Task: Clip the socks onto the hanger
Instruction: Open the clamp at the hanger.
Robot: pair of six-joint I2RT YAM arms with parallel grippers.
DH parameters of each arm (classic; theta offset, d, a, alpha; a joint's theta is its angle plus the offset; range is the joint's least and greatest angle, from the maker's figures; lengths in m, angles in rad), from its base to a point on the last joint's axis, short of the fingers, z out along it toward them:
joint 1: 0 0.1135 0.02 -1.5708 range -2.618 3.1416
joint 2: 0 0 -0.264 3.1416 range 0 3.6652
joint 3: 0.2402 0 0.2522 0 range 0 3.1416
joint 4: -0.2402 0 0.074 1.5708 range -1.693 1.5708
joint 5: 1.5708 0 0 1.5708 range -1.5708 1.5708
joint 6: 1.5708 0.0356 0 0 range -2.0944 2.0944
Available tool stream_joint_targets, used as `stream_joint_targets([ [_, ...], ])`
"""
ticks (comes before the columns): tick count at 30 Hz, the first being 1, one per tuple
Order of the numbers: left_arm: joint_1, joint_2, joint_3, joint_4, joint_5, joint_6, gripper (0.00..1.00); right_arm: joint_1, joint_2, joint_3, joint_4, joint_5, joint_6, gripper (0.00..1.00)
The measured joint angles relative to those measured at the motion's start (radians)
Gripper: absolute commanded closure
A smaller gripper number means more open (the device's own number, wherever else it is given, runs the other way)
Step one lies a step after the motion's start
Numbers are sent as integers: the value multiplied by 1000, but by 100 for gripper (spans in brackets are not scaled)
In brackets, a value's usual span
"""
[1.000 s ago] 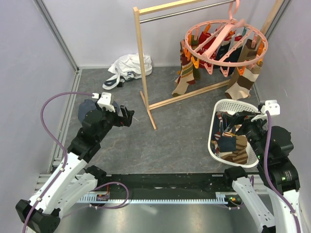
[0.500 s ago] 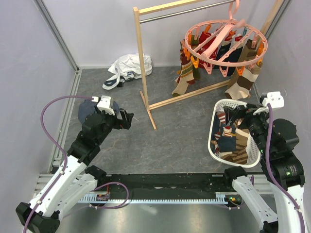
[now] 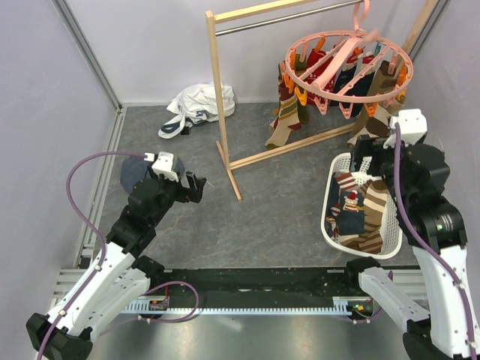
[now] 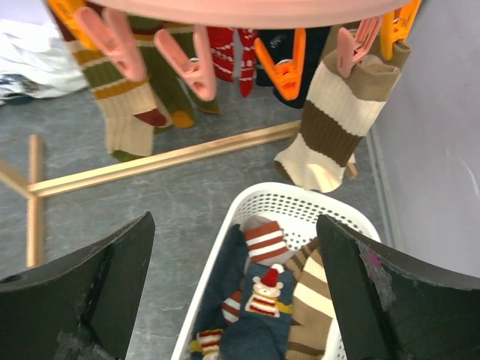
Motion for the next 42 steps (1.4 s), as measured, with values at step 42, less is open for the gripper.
stream_joint_targets([
  [42, -507, 452, 544, 49, -134, -85, 4, -92, -80, -147, 87, -116, 163, 4],
])
